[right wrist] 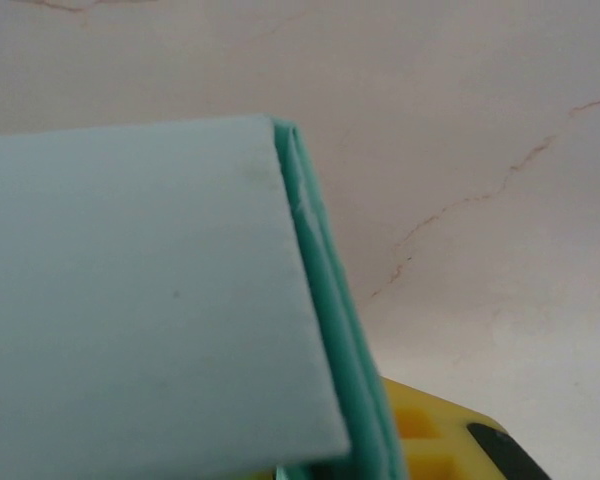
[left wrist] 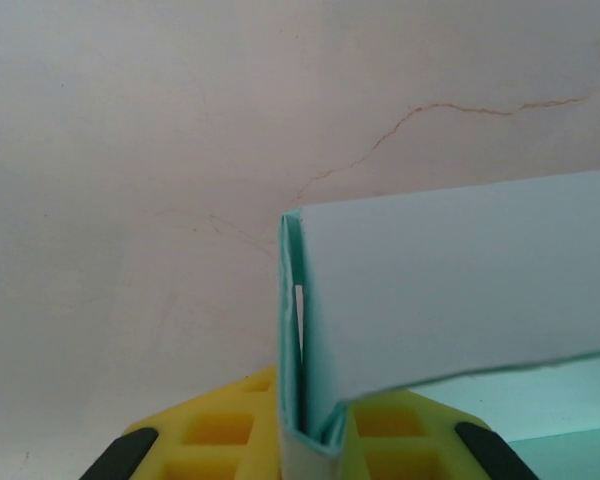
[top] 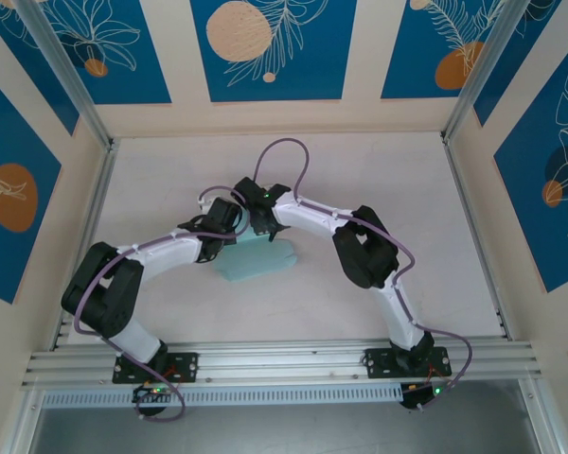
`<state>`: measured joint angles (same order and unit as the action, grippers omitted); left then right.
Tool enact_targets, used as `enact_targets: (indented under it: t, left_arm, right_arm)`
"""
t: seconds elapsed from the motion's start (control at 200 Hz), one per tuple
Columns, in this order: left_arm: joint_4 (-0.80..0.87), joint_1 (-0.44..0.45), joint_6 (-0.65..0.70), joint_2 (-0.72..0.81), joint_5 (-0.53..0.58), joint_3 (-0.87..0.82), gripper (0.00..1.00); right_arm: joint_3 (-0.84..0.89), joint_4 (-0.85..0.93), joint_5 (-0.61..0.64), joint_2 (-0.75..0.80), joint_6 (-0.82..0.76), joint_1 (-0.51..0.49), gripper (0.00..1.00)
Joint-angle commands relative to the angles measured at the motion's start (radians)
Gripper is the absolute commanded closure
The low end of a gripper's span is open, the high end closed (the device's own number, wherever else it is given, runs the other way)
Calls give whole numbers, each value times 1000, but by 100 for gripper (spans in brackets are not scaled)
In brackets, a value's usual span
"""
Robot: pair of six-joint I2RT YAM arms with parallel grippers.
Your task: Fold the paper box
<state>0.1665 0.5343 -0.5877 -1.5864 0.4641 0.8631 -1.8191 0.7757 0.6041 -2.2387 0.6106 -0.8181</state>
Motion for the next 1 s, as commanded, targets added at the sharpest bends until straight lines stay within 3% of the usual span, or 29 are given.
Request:
enact_targets:
  t: [0.0, 0.26, 0.545, 0.7, 0.805, 0.895, 0.995]
  left_arm:
    - [68, -24, 0, 10, 100, 15, 86]
    - [69, -24, -6, 13, 110, 16, 87]
    - [68, -34, -20, 20, 116, 9, 88]
    - [57, -36, -24, 18, 97, 5, 89]
    - [52, -37, -27, 6, 84, 8, 88]
    - [48, -34, -26, 2, 76, 11, 88]
    - [45, -35, -24, 5, 75, 11, 89]
  right_arm:
    - [-2, 176, 133, -101, -4, 47, 80]
    - [-51, 330, 295, -156, 5, 64, 82]
    - [-77, 430, 383, -233, -7, 72, 84]
    - [-56, 389, 295, -249, -39, 68, 73]
    - [-25, 312, 220, -207, -58, 62, 73]
    - [-55, 315, 220, -216, -64, 57, 78]
    - [-107, 339, 223, -244, -65, 50, 91]
